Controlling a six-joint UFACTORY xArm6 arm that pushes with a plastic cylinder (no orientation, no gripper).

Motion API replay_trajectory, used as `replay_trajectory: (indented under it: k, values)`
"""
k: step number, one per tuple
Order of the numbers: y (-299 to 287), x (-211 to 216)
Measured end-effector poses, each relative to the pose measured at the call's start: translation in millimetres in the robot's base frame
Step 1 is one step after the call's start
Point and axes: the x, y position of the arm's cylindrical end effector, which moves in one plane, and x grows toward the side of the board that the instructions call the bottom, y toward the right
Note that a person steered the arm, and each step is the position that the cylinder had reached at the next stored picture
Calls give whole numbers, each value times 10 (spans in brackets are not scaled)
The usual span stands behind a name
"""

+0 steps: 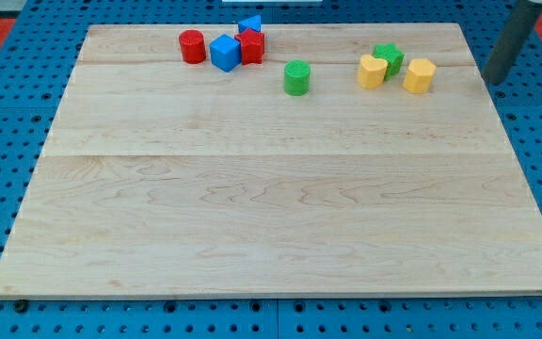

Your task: Place your arm below the yellow hexagon

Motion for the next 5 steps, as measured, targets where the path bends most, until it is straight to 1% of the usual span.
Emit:
replay_trajectory:
  k: [1,3,4,5]
  values:
    - [-88,-258]
    - [-91,-468]
    - [-303,-579]
    - [-584,155]
